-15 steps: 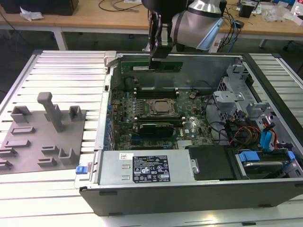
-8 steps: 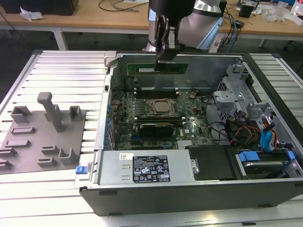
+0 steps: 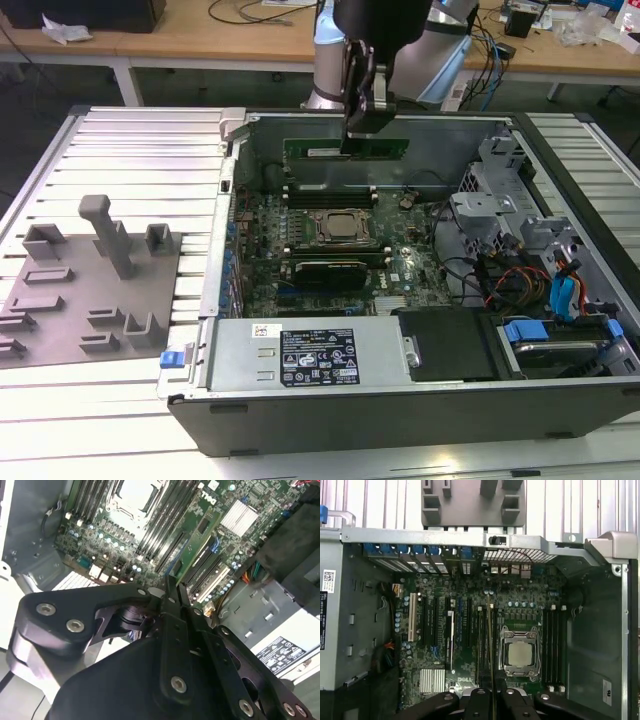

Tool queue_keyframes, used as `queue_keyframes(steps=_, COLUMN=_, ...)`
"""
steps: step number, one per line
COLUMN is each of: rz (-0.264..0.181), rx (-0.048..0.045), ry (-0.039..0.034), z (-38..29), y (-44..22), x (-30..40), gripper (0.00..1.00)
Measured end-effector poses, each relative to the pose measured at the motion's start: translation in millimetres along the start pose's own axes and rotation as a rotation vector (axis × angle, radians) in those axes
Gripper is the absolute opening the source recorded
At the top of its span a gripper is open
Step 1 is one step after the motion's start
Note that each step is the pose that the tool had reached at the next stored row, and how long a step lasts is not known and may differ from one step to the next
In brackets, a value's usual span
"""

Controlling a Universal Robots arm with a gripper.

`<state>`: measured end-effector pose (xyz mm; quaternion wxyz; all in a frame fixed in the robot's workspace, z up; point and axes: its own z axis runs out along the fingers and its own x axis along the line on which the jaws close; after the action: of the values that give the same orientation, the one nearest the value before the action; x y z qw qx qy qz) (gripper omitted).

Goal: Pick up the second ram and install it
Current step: 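Pick up the second ram and move it above second insertion slot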

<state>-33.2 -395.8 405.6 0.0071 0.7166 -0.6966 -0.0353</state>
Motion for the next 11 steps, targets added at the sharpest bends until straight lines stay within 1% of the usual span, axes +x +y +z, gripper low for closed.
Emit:
queue_keyframes(steps=4, rz=0.000, rx=-0.0005, ry=0.0002, z=5.1, y=-5.6, x=-0.3, gripper=0.14)
queue_keyframes(steps=7, rz=0.000, rx=-0.0008, ry=-0.0001, z=11.3, y=-10.9, x=-0.1, gripper=0.14)
queue_keyframes(steps=8, rz=0.000, rx=-0.0009, ry=0.0000, z=15.2, y=-14.3, x=0.0, gripper=0.14)
queue_keyframes(steps=11, rz=0.000, rx=-0.0014, ry=-0.0001, z=22.2, y=-19.8, x=-0.5, gripper=0.14)
